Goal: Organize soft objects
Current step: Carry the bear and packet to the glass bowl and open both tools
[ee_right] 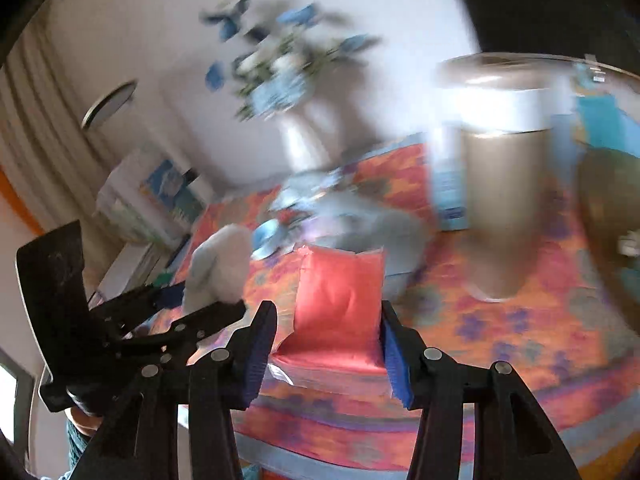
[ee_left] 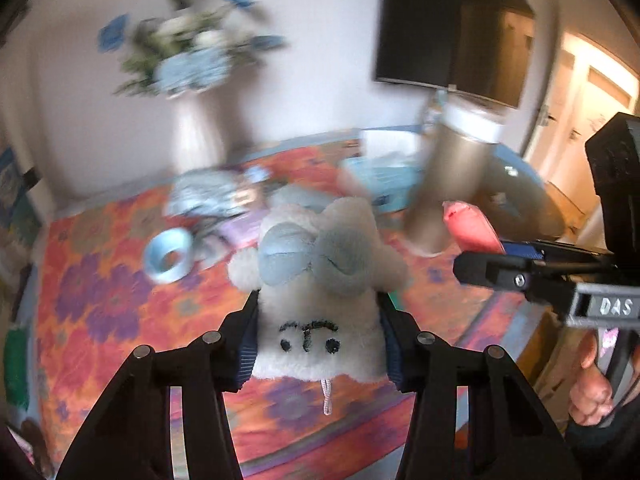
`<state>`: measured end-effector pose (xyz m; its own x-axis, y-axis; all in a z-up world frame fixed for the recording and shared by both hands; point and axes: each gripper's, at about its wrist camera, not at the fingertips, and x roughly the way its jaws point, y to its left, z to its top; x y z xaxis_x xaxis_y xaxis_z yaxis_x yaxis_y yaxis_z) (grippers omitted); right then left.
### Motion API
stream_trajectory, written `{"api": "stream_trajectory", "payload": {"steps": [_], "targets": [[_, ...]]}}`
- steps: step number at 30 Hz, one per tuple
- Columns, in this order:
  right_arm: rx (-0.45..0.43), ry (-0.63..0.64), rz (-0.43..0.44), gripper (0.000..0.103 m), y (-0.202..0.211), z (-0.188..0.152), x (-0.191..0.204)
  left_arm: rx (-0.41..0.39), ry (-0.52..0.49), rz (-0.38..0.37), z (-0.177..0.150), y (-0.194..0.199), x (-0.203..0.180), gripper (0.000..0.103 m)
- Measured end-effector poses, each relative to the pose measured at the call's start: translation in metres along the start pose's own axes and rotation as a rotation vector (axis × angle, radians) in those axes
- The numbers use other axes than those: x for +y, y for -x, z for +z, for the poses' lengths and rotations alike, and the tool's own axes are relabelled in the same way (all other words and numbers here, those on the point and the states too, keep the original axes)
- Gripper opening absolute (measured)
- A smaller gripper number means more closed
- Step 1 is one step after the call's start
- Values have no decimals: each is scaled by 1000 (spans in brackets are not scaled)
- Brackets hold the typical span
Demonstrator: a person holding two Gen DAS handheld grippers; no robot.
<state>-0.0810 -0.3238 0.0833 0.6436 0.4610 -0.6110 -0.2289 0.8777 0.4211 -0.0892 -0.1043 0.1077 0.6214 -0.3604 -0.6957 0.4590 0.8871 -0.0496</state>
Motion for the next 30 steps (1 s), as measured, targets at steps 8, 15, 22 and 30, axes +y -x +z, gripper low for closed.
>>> {"api": "stream_trajectory", "payload": {"steps": [8, 15, 22, 30], "targets": [[-73, -232, 35, 49, 61, -1, -92, 53, -79, -197, 28, -41, -87, 48], [-169, -295, -133, 49, 111, 5, -150, 75, -187, -279, 47, -72, -163, 48], [-200, -309, -280, 49, 119, 35, -195, 28, -273, -315, 78, -96, -225, 48], [-150, -427, -345, 66, 94, 78, -261, -25, -335, -210, 100, -137, -271, 54]]}}
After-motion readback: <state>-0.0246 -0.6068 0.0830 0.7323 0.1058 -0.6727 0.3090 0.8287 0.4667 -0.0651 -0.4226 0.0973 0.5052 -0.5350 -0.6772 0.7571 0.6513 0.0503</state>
